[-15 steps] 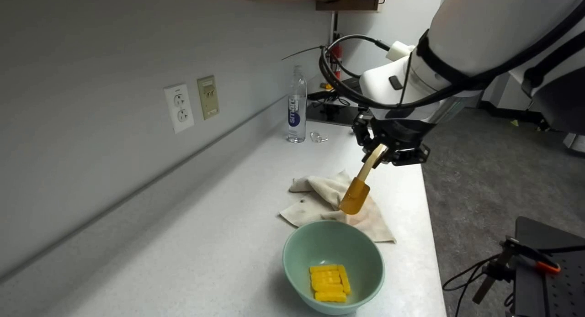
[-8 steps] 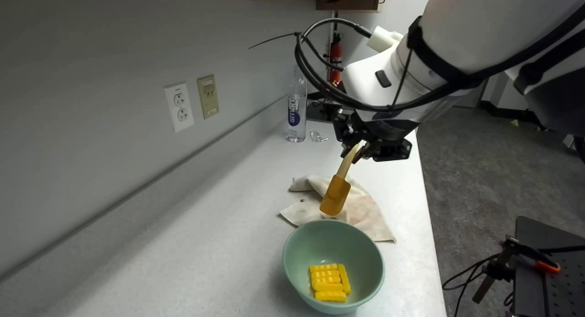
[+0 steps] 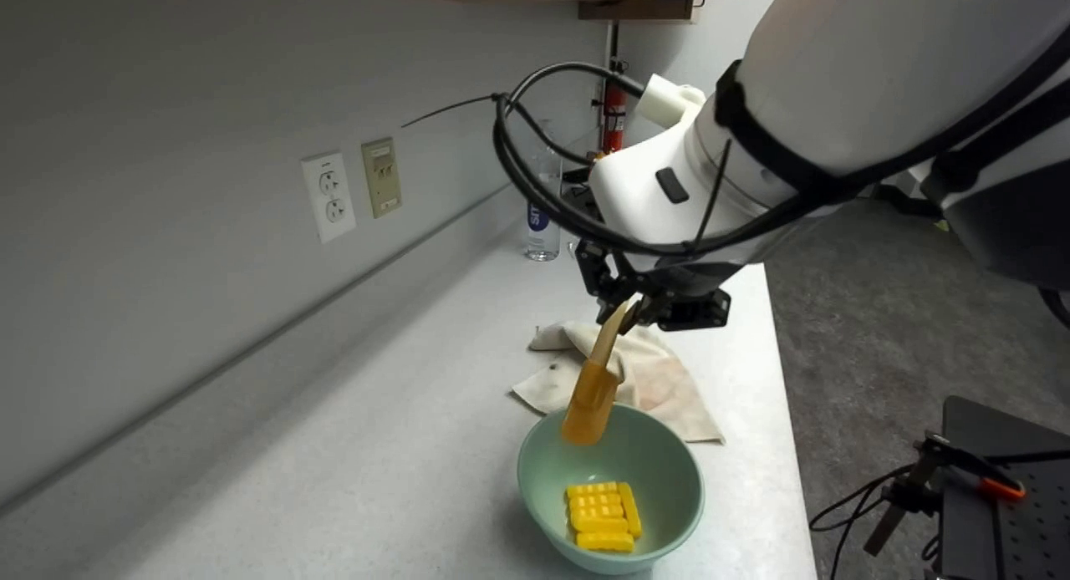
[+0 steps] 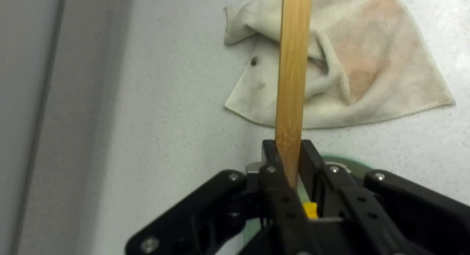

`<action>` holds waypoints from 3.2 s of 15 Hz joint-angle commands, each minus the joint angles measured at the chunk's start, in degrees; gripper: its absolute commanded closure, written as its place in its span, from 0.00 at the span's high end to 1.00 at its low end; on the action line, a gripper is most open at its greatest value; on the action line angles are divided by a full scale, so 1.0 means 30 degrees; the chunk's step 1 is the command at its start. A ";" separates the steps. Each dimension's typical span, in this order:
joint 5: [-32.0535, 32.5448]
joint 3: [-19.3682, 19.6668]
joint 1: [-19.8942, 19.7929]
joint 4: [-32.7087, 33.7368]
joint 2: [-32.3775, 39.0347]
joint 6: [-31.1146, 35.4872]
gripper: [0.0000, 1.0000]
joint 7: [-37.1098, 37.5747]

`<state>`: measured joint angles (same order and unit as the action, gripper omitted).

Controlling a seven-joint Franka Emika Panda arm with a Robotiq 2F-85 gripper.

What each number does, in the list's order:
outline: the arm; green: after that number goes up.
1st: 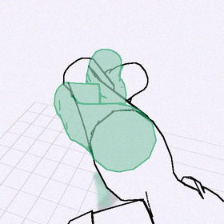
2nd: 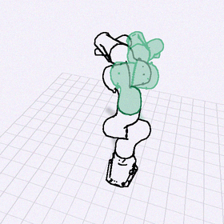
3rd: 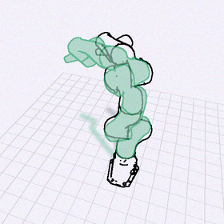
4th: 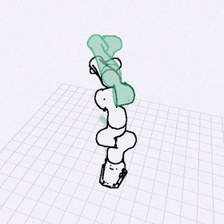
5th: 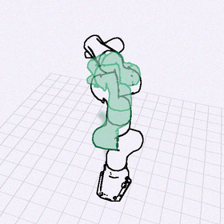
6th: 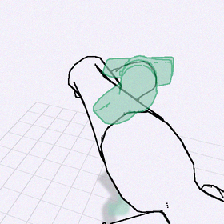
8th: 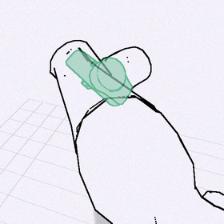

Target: Use the spatula to stir the contents of the blue bowl

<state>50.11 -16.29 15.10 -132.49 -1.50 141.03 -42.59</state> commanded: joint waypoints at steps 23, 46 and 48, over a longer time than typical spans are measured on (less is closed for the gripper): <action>0.0563 -0.0060 0.0746 0.1512 0.3901 -0.1052 0.05 0.1075; 0.5938 -0.0538 0.1064 0.2156 0.5235 -0.3665 0.05 0.5409; 0.5505 -0.0640 0.0985 0.2140 0.5339 -0.3425 0.05 0.4774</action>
<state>69.01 -17.33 18.62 -127.10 13.68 130.61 -24.22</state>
